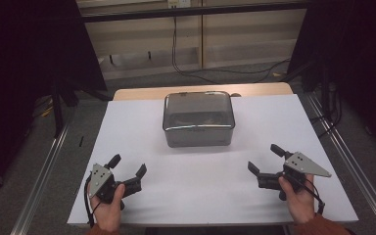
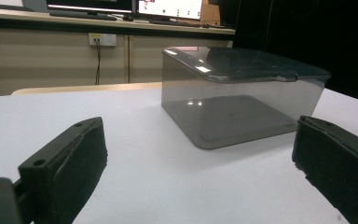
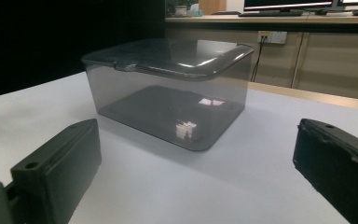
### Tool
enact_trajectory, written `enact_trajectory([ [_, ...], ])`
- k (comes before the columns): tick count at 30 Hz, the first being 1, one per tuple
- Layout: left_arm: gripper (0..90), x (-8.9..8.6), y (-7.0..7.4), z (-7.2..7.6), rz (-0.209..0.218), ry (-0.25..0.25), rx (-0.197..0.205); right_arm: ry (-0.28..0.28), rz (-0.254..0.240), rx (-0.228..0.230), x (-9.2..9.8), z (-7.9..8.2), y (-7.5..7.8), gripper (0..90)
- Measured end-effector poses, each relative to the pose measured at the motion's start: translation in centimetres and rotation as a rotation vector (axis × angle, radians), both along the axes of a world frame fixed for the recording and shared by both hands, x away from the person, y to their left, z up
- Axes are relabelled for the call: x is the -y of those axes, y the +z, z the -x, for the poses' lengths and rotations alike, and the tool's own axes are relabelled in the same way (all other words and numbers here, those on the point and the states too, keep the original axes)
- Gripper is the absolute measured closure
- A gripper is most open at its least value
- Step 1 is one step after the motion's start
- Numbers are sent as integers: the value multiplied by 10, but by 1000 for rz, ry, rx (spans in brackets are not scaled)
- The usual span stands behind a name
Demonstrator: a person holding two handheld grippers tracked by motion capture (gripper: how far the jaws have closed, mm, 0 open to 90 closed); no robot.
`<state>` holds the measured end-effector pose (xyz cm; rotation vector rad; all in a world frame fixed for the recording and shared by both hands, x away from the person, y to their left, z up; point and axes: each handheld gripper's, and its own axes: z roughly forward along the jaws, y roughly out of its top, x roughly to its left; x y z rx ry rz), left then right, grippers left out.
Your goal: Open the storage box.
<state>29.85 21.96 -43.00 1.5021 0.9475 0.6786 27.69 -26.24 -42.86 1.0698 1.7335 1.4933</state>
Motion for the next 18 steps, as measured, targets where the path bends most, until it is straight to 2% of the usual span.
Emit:
enact_trajectory([
  [11, 30, 1, -1, -1, -6, -1, -13, 62, 4, 17, -21, -13, 3, 4],
  [14, 30, 3, 0, 1, 7, 5, -22, 71, 15, 28, -25, -17, 4, 2],
  [18, 30, 5, 0, 1, -17, 0, -7, 70, 19, 18, -32, -22, 4, 4],
])
